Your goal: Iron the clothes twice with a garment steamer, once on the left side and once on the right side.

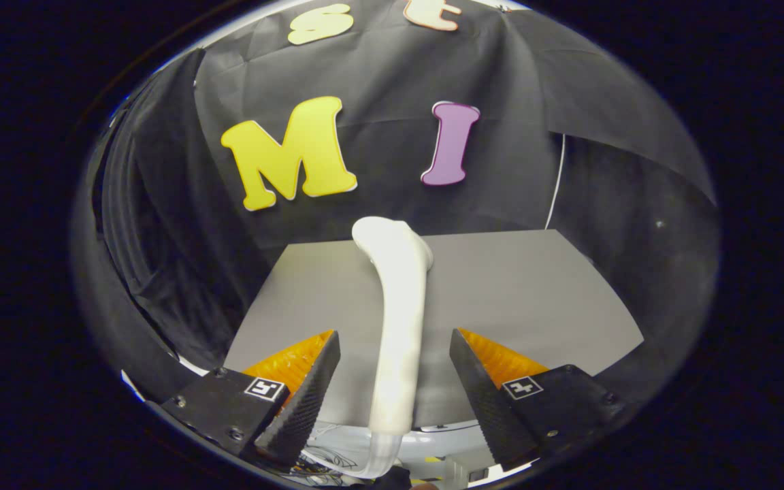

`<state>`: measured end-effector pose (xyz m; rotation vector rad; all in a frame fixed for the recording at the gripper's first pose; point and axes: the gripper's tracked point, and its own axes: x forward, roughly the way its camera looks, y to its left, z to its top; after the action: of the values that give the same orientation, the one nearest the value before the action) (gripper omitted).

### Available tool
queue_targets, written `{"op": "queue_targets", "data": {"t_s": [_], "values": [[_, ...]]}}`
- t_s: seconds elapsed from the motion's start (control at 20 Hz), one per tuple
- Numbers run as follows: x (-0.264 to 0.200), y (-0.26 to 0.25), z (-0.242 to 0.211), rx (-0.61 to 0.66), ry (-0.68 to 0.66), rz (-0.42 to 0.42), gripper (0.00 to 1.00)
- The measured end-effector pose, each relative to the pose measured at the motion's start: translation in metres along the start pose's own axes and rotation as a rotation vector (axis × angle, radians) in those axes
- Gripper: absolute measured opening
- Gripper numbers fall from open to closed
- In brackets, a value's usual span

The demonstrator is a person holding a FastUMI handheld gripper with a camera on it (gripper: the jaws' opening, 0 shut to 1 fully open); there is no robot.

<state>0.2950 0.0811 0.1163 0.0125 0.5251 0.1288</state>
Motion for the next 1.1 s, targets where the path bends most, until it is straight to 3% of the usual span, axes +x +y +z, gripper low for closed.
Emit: {"op": "queue_targets", "data": {"t_s": [0.35, 0.4, 0.55, 0.65, 0.85, 1.1], "values": [[0.038, -0.011, -0.006, 0.012, 0.114, -0.040, 0.82], [0.043, -0.013, -0.009, 0.023, 0.132, -0.050, 0.74], [0.049, -0.004, -0.012, 0.032, 0.146, -0.049, 0.62], [0.047, -0.004, -0.009, 0.041, 0.125, -0.062, 0.46], [0.037, 0.015, -0.013, 0.075, 0.078, -0.049, 0.37], [-0.022, 0.057, -0.003, 0.067, -0.063, -0.047, 0.35]]}}
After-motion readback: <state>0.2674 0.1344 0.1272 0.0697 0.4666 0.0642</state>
